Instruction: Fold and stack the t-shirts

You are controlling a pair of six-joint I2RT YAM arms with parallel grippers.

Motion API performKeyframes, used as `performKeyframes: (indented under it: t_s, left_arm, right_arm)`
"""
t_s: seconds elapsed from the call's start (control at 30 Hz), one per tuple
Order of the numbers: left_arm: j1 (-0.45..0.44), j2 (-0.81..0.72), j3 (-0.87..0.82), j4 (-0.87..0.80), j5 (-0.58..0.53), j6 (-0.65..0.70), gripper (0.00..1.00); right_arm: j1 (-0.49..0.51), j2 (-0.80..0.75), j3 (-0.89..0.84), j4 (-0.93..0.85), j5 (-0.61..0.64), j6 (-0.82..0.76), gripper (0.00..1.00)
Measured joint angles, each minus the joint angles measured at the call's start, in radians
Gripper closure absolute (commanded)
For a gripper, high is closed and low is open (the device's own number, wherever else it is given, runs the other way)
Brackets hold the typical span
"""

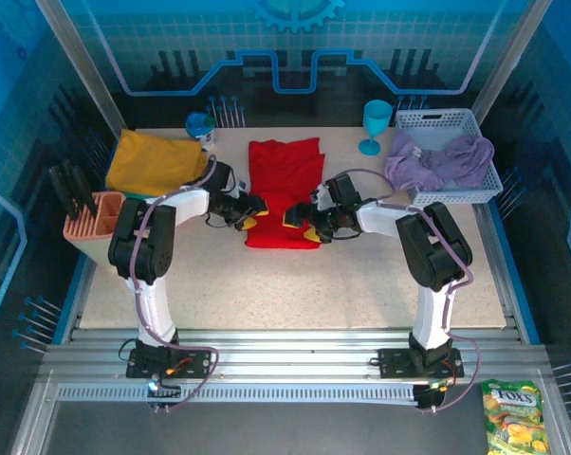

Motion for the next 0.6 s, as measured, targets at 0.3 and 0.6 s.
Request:
performKeyframes:
  t_s: [0.3,0.6]
  left_arm:
    - [0.009,-0.167,0.014,-0.124,0.001,0.081,0.39]
    - [0.009,-0.324,-0.219,-0.124,0.004,0.117,0.37]
  right_arm:
    - [-0.021,-0.163,0.048,-0.2,0.073,-0.117,0.0]
    - [-0.109,-0.281,0.026,-0.33,0.151,-0.213,0.09]
